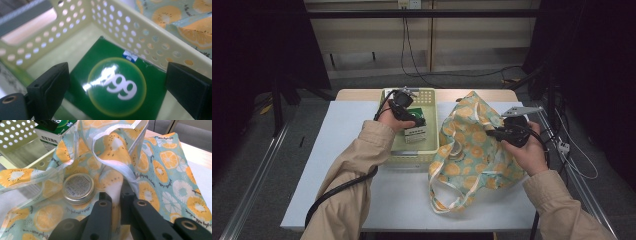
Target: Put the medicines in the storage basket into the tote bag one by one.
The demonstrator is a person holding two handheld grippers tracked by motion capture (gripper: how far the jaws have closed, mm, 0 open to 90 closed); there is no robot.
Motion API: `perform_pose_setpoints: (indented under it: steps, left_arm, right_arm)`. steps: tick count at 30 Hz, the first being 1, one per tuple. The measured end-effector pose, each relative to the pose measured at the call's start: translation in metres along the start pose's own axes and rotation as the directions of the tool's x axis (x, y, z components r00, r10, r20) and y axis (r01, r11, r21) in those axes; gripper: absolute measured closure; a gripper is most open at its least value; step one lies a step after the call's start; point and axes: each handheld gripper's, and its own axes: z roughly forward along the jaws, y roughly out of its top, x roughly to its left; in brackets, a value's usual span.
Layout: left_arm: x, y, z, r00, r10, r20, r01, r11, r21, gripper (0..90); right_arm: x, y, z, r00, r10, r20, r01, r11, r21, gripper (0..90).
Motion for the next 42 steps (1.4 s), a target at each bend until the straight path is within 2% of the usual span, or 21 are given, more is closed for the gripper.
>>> perform_pose_setpoints:
  steps: [3, 5, 7, 9, 11, 13, 16, 17, 19, 22, 25, 27, 29, 33, 34, 36, 37, 38, 39, 40, 42]
  left_arm:
    - [-0.001, -0.002, 0.002, 0.9996, -0.023, -0.014, 0.023, 0.9997, 0.000, 3.7]
    - [-0.002, 0.000, 0.004, 0.9981, -0.055, -0.029, 0.055, 0.9984, -0.009, 2.1]
    - [-0.004, 0.004, 0.007, 0.9922, -0.118, -0.041, 0.117, 0.9930, -0.017, 1.3]
    - [-0.006, 0.008, 0.010, 0.9888, -0.133, -0.068, 0.133, 0.9911, -0.010, 1.4]
    - [-0.009, 0.011, 0.011, 0.9875, -0.117, -0.106, 0.119, 0.9928, 0.014, 2.9]
    - [-0.010, 0.012, 0.011, 0.9854, -0.134, -0.105, 0.136, 0.9907, 0.007, 3.5]
    - [-0.010, 0.013, 0.010, 0.9812, -0.148, -0.124, 0.151, 0.9886, 0.008, 5.2]
    - [-0.009, 0.012, 0.010, 0.9826, -0.134, -0.129, 0.137, 0.9903, 0.021, 5.2]
    - [-0.010, 0.010, 0.013, 0.9805, -0.128, -0.149, 0.132, 0.9911, 0.016, 3.9]
    - [-0.010, 0.009, 0.015, 0.9770, -0.152, -0.149, 0.154, 0.9880, 0.002, 2.1]
    - [-0.012, 0.010, 0.017, 0.9777, -0.139, -0.157, 0.143, 0.9896, 0.016, 0.0]
    - [-0.013, 0.012, 0.018, 0.9763, -0.147, -0.159, 0.149, 0.9888, 0.003, 0.1]
    - [-0.016, 0.014, 0.021, 0.9792, -0.154, -0.133, 0.153, 0.9881, -0.014, 0.2]
    - [-0.028, 0.020, 0.027, 0.9929, -0.089, -0.079, 0.088, 0.9959, -0.021, 7.0]
    - [-0.030, 0.022, 0.026, 0.9934, -0.084, -0.078, 0.083, 0.9964, -0.019, 7.8]
    - [-0.032, 0.025, 0.021, 0.9936, -0.089, -0.070, 0.087, 0.9959, -0.024, 15.0]
    - [-0.030, 0.025, 0.018, 0.9922, -0.102, -0.071, 0.101, 0.9946, -0.024, 16.8]
    - [-0.029, 0.025, 0.015, 0.9897, -0.112, -0.089, 0.110, 0.9936, -0.025, 14.9]
    - [-0.028, 0.025, 0.013, 0.9849, -0.116, -0.128, 0.114, 0.9931, -0.028, 11.8]
    - [-0.023, 0.023, 0.009, 0.9854, -0.122, -0.118, 0.120, 0.9924, -0.029, 10.7]
    - [-0.015, 0.017, 0.005, 0.9757, -0.159, -0.151, 0.158, 0.9873, -0.018, 9.9]
  right_arm:
    - [0.002, 0.001, 0.000, 1.0000, -0.004, 0.000, 0.004, 1.000, -0.005, 88.5]
    - [0.003, 0.002, -0.001, 1.0000, -0.008, -0.001, 0.008, 1.000, -0.006, 88.5]
    - [0.003, 0.002, -0.001, 1.0000, -0.009, -0.001, 0.009, 1.000, -0.008, 88.5]
    - [0.003, 0.002, -0.001, 1.0000, -0.007, -0.002, 0.007, 1.000, -0.009, 88.5]
    - [0.003, 0.002, -0.001, 1.0000, -0.008, -0.004, 0.008, 1.000, -0.009, 88.5]
    - [0.002, 0.001, -0.002, 1.0000, -0.005, -0.003, 0.005, 1.000, -0.011, 88.5]
    - [0.000, 0.001, -0.002, 1.0000, 0.001, -0.001, -0.001, 1.000, -0.013, 88.5]
    - [0.000, 0.001, -0.002, 1.0000, 0.000, -0.001, 0.000, 1.000, -0.013, 88.5]
    - [0.001, 0.001, -0.001, 1.0000, -0.002, -0.001, 0.002, 1.000, -0.014, 88.5]
    - [0.001, 0.001, -0.002, 1.0000, 0.000, -0.005, 0.000, 1.000, -0.018, 88.5]
    - [0.001, 0.000, -0.002, 1.0000, -0.001, -0.002, 0.001, 1.000, -0.016, 88.4]
    - [0.001, 0.000, -0.002, 1.0000, 0.000, 0.000, 0.000, 1.000, -0.015, 88.4]
    - [0.001, 0.000, -0.002, 1.0000, 0.001, 0.001, -0.001, 1.000, -0.016, 88.4]
    - [0.001, -0.001, -0.002, 1.0000, 0.000, -0.001, 0.000, 1.000, -0.014, 88.4]
    - [0.002, -0.001, -0.001, 1.0000, 0.001, 0.001, -0.001, 1.000, -0.011, 88.4]
    - [0.002, -0.001, -0.001, 1.0000, 0.002, -0.002, -0.002, 1.000, -0.012, 88.4]
    - [0.002, -0.001, -0.001, 1.0000, -0.001, 0.000, 0.001, 1.000, -0.011, 88.4]
    - [0.002, 0.000, -0.001, 1.0000, -0.001, 0.001, 0.001, 1.000, -0.011, 88.4]
    - [0.002, 0.000, 0.000, 1.0000, -0.002, 0.000, 0.002, 1.000, -0.010, 88.4]
    - [0.003, 0.000, 0.000, 1.0000, -0.003, -0.002, 0.003, 1.000, -0.012, 88.4]
    - [0.004, 0.001, 0.000, 1.0000, -0.005, -0.005, 0.005, 1.000, -0.013, 88.3]
